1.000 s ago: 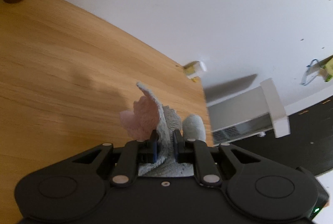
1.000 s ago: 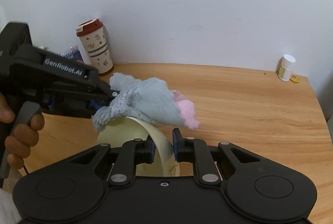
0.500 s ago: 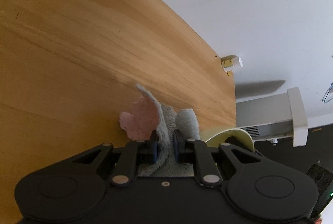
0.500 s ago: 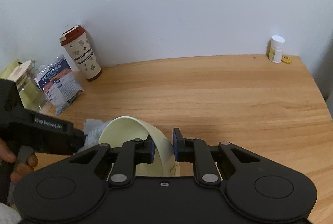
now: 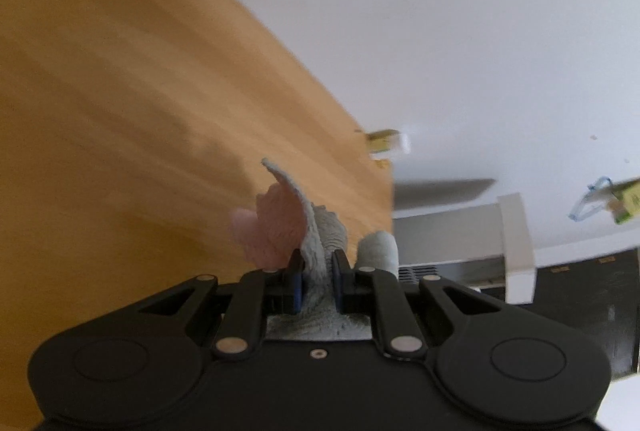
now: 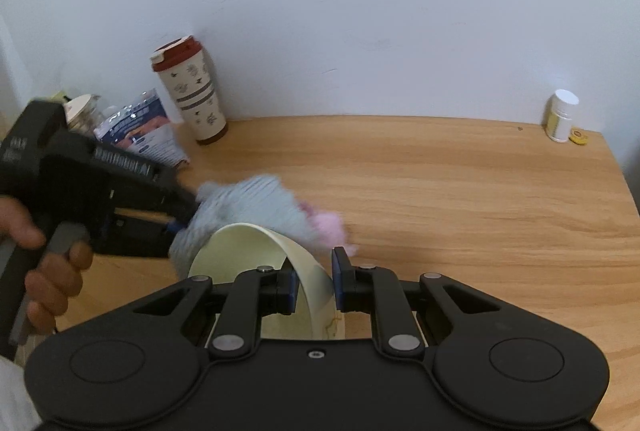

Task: Clean bowl
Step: 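Rub the cloth back and forth over the bowl's outer wall with the left gripper, then lift the cloth off the bowl with the left gripper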

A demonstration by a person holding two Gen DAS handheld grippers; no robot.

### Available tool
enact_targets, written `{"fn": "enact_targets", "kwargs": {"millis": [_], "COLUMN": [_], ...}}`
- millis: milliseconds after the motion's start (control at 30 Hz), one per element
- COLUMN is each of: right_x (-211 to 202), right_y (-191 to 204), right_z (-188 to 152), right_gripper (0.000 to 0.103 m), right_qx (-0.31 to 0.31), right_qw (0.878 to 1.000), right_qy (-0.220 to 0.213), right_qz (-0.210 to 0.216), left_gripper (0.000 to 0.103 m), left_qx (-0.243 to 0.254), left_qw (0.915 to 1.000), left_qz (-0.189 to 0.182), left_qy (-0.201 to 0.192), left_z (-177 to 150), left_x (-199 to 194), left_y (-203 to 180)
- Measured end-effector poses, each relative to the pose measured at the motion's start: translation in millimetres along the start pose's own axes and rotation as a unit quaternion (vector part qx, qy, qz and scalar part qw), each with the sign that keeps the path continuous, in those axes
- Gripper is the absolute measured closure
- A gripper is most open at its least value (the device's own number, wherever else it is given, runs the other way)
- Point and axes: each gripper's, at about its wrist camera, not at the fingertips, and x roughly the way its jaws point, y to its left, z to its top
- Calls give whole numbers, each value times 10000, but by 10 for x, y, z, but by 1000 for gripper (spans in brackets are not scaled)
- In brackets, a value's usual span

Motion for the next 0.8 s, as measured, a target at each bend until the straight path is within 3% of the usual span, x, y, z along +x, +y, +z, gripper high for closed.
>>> {"fn": "enact_targets", "kwargs": {"millis": [67, 267, 500, 800], "right_x": [-4, 3, 105, 271], "right_y": [17, -45, -223, -405], "right_z": [-2, -22, -57, -177], "right_gripper": [84, 84, 84, 85], "right_qx": [-58, 142, 693, 1252], "right_qw": [10000, 9998, 9972, 9910], "right_qy": [12, 71, 209, 387], "right_qz": [44, 135, 174, 271], "left_gripper": [90, 90, 90, 90], "left_qx": [237, 170, -346, -235], "left_qw": [9997, 9997, 9978, 9955], "left_qz": [66, 184, 554, 738], "left_qy": [-10, -50, -133, -547], "left_z": [-22, -58, -138, -121], "left_x": [1, -71, -186, -400], "left_y": [-72, 76, 418, 410]}}
